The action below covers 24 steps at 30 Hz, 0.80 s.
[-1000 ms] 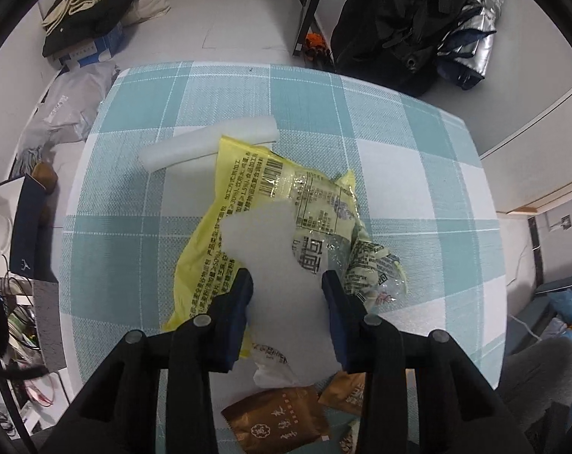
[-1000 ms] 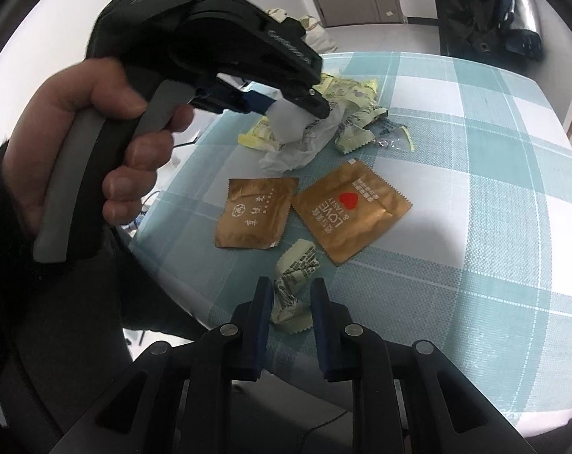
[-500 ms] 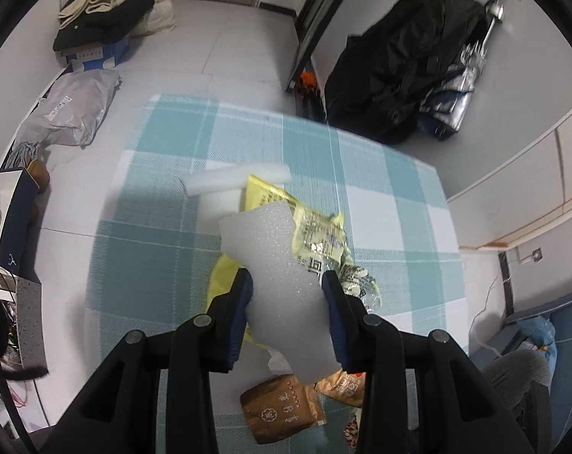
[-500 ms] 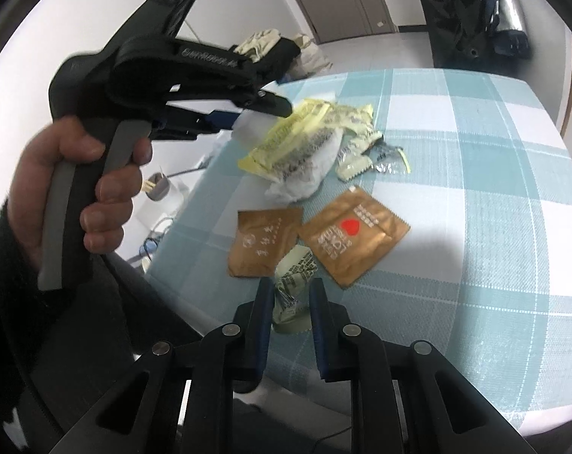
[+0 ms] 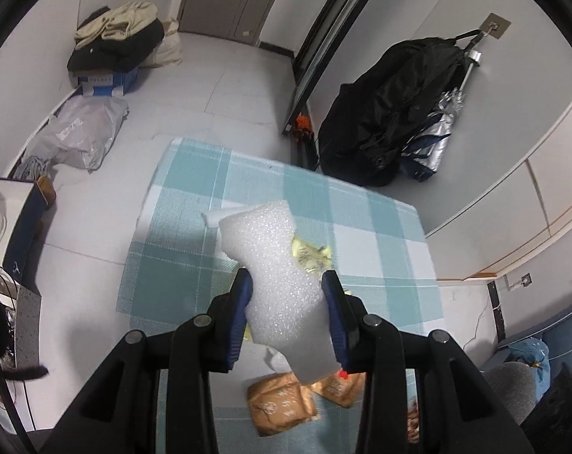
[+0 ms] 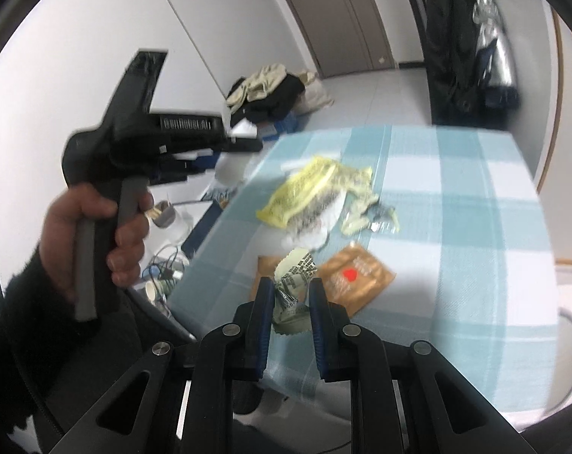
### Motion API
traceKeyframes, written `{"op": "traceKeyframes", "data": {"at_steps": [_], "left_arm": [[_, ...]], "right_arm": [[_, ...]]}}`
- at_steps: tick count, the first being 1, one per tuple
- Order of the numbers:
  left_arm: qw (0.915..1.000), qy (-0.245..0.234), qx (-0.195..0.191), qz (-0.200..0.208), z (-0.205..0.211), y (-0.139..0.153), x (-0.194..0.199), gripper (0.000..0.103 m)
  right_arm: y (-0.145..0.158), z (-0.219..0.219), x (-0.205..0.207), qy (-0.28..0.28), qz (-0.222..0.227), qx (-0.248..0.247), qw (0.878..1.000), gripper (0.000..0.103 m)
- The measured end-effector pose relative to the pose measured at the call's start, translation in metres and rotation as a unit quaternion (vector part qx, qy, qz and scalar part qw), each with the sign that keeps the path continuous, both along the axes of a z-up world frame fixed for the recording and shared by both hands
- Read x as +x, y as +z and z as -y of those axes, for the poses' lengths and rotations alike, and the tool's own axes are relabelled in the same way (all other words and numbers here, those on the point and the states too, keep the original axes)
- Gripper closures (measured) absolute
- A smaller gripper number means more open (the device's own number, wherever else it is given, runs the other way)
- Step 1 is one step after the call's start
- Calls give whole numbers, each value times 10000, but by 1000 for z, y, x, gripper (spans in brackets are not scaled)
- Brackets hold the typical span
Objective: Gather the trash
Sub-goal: 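Carry both items toward the bin and open the right tool over it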
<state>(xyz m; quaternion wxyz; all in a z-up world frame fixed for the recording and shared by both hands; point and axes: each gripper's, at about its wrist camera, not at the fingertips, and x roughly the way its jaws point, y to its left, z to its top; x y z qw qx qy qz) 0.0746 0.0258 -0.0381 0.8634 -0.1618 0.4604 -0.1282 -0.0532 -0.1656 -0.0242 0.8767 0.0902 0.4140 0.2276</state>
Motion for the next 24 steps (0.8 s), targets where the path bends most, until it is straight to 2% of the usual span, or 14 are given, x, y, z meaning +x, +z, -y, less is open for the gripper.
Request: {"op": "traceKeyframes", "data": {"at_steps": [2,9,13,19,24], "left_arm": [[9998,-47,119,157,5,11,-4,70],[9983,-258,87,511,22,45,-20,70],[9954,-420,87,855,37,70,-32,70],[9882,-813,-61,1300,73,101,-47,70],[9813,-1238,-242,1451,109,117,-55,70]], "right_arm": [[12,2,-2,-100,146,29,9998,85],[70,15,-19,-166,744,46,9971,85],[98,27,-28,-278,1040,110,9941,85],[139,63,-40,-628,1455,114,9873,85],[169,106,-57,-1073,1799,125,9777,85]]}}
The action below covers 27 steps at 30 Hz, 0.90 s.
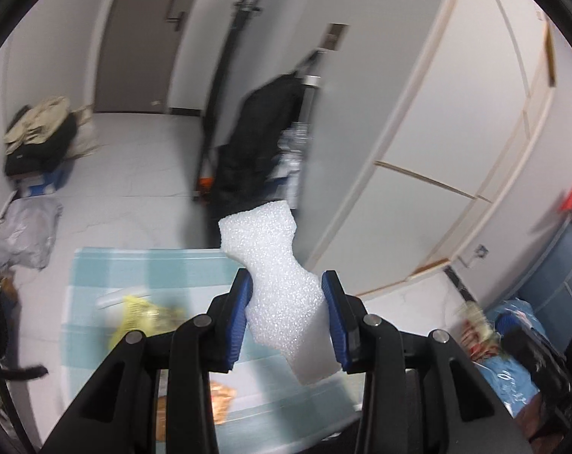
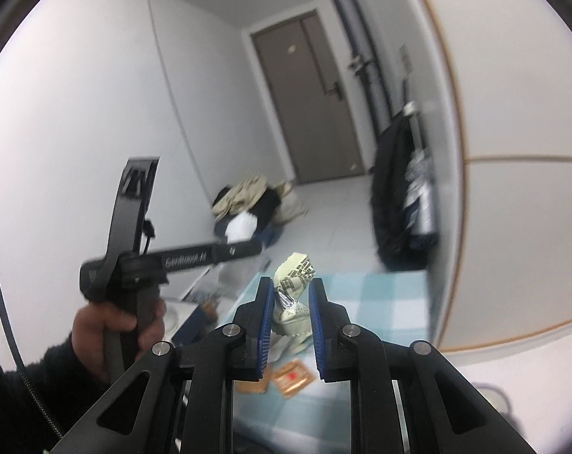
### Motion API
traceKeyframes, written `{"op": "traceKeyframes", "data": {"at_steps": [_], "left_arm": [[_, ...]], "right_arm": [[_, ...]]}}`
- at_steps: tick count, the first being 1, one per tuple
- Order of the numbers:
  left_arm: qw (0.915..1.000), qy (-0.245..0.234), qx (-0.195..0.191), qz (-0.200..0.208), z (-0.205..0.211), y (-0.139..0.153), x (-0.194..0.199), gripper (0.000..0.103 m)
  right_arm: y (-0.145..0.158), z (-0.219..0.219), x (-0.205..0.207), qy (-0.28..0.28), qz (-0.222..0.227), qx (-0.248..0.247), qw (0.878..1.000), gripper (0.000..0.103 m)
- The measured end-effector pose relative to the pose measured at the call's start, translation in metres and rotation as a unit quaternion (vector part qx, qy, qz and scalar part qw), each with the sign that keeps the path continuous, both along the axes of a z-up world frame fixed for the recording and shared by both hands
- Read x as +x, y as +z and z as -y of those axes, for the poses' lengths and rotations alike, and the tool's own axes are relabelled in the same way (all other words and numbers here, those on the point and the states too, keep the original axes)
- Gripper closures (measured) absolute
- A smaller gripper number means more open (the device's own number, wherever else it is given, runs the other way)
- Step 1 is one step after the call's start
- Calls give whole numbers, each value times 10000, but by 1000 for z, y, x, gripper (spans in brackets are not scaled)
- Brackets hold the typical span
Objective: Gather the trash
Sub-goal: 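Carry both items toward the bin and open the right tool over it, then lower the white foam block over the bin and open the left tool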
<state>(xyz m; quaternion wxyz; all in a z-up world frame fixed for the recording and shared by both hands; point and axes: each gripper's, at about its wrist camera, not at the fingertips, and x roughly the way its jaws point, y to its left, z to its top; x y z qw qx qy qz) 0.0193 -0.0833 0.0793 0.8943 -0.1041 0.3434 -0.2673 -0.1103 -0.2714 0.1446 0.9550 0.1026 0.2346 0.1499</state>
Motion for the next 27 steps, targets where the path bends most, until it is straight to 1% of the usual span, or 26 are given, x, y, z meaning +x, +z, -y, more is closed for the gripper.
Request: {"op": "traceKeyframes", "data": {"at_steps": [1,2,4,5,7,9,11,12,13,16,19,21,23,25,27], "left_arm": [[9999,-134,-17,28,12,3,-1,70],[9998,-201,-20,44,17,5,-2,70],[9990,-455,-12,23,41,6,-3,70],[9986,-519,52,21,49,6,-3,70],[9976,-671,164,20,68,-2,-4,70],[9969,-733,254,-128,77,-15,-1,70],[9967,-666,325,-343,74,-33,8,70],[9962,-665,316,-456,70,-40,13,70],[9960,-620,329,-553,67,-46,15,70],[9947,-556,351,-793,58,-61,21,70],[9929,-648,394,-915,58,-69,21,70],[9916,-765,353,-982,68,-70,16,70],[9895,-931,326,-1057,76,-72,13,70],[9848,-1218,261,-1208,92,-77,14,70],[9797,-1432,383,-1352,109,-82,15,70]], "right_arm": [[5,8,-4,-85,47,13,10000,95],[10,18,-7,-224,69,6,9997,103],[16,38,-14,-498,140,95,9986,102],[15,45,-15,-596,145,140,9980,102],[5,55,-8,-684,-68,85,9976,102],[-18,60,6,-648,-403,40,9971,102],[-38,68,12,-761,-691,98,9946,102],[-45,74,10,-821,-770,229,9934,102],[-53,81,5,-825,-816,421,9924,99],[-65,91,-2,-923,-904,320,9911,99],[-71,102,-3,-1042,-1034,405,9883,99],[-72,110,-3,-1189,-1096,484,9857,97],[-73,116,-7,-1336,-1080,498,9839,88],[-71,124,-11,-1434,-1029,517,9829,75],[-71,134,-19,-1557,-972,495,9818,68]]}}
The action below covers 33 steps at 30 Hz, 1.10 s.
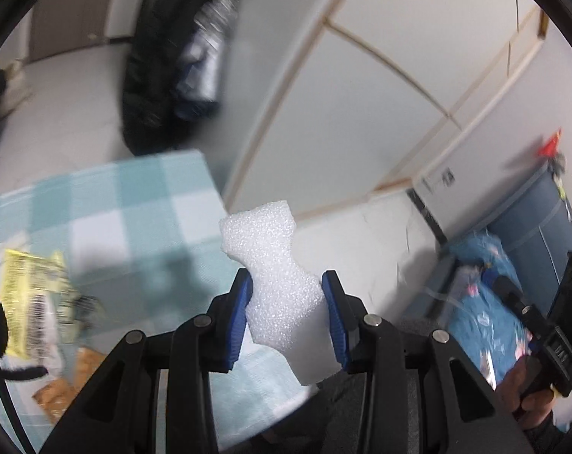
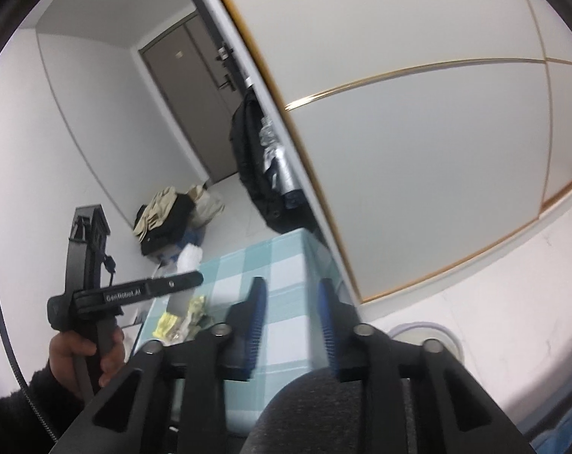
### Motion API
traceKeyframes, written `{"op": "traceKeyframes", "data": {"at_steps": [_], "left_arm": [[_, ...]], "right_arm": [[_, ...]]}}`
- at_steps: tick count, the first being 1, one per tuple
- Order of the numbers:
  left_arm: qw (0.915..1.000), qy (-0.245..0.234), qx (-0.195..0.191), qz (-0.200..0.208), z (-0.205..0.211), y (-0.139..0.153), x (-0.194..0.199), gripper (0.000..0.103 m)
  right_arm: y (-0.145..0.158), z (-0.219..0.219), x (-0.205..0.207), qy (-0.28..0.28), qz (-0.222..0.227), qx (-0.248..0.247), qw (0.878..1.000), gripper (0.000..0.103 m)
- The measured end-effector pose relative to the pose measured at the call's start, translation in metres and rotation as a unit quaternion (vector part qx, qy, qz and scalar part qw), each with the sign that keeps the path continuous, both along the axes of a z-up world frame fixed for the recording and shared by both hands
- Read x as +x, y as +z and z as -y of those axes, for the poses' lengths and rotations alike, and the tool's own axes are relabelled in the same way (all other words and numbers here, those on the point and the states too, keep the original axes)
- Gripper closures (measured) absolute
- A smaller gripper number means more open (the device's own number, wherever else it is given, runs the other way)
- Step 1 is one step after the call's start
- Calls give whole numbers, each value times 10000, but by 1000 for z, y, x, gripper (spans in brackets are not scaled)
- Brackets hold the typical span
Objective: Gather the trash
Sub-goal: 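Lower the white foam block over the bin and open the left tool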
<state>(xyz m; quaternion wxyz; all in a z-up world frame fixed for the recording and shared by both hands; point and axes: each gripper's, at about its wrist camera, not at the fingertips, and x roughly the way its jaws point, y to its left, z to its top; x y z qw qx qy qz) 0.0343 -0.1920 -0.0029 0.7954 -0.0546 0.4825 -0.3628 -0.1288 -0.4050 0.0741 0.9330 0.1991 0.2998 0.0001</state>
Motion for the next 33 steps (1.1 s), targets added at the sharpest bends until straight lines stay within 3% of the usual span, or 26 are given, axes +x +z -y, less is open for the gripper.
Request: {"op": "traceKeyframes", "data": {"at_steps": [4,9,16,25,29,33], "left_arm": [[9972,-675,194,-245,51,-17,-6,70],[9904,-1102,290,-776,100,-46,2,70],[9774,-1444,561,-1436,153,-88,9,70],[9546,-1776,1273,-2022,214,-147,4,70],[9450,-1842,1585,-2188,223,-166,8,69],[9364,-1851,1901,-2296,237,-187,8,69]], "right_arm": [[-5,21,-12,-276,-60,-31,9996,51],[-21,63,-31,-854,-250,276,9957,47],[-51,119,-45,-1619,-611,668,9826,29],[-139,195,-62,-2223,-1598,1709,9465,22],[-184,207,-56,-2255,-1908,2144,9310,18],[-216,214,-46,-2202,-2117,2329,9233,17]]}}
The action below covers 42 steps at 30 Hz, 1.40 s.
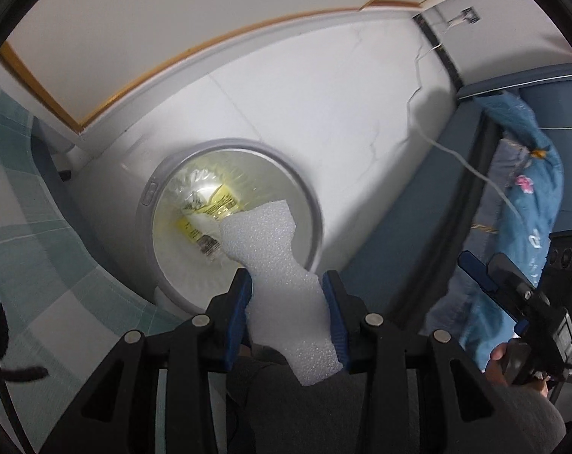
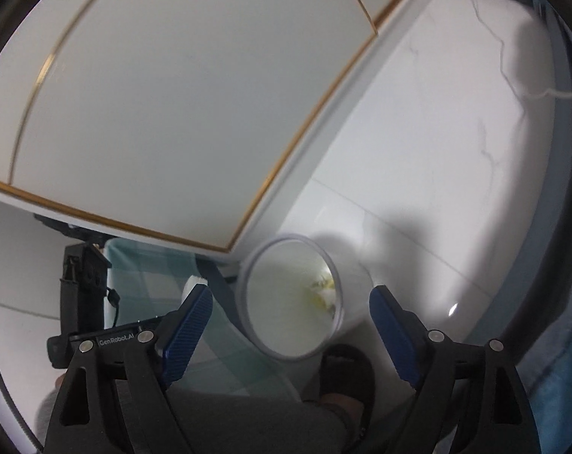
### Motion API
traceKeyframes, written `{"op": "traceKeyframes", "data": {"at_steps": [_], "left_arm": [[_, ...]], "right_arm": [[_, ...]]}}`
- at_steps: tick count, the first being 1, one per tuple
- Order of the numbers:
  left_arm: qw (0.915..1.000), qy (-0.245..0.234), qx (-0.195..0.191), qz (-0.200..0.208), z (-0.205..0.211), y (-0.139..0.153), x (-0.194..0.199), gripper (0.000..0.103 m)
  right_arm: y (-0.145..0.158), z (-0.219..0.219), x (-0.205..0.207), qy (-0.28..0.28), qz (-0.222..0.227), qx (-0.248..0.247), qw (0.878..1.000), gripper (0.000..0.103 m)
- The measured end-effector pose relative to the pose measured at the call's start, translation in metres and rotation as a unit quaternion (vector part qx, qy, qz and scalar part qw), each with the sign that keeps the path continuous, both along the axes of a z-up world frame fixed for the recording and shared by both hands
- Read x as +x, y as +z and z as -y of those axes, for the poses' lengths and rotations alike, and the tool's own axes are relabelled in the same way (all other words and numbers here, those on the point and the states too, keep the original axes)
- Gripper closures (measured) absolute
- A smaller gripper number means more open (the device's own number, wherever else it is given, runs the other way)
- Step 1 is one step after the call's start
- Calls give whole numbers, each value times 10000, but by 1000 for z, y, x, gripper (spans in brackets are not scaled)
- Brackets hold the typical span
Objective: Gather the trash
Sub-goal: 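Lower the white foam block over the bin and open the left tool, then move both open tools back over the checked table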
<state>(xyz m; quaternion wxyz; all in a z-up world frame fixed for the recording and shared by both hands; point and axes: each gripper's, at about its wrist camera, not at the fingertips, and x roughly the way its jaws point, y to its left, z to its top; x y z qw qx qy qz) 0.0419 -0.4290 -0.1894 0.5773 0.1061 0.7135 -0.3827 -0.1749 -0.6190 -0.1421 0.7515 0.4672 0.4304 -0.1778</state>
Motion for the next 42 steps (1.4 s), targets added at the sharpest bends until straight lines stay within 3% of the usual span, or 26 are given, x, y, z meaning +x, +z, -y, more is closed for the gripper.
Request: {"op": "traceKeyframes", "data": {"at_steps": [7,9,15,25,29,33,42], "left_arm": [[9991,50,403,-131,0,-25,8,65],[9989,107,463,-58,0,-28,10,49],[9983,319,476,130,-3,-31,14,29],[9970,389,397,537,-6,-14,10,25],[9961,422,204,748,-9,5,6,25],[9910,491,-7,1249,-17,39,0,25],[9712,997,-403,2128,-58,105,-4,25]], "right_arm": [[-40,6,10,36,-96,397,9992,14],[-47,3,15,38,-104,456,9989,13],[-58,1,15,6,-181,563,9982,9],[-62,-2,12,-80,-215,513,9984,6],[-54,-1,8,-143,-193,465,9986,6],[-35,1,6,-146,-98,243,9996,6],[46,-11,4,32,371,-683,9970,6]]}}
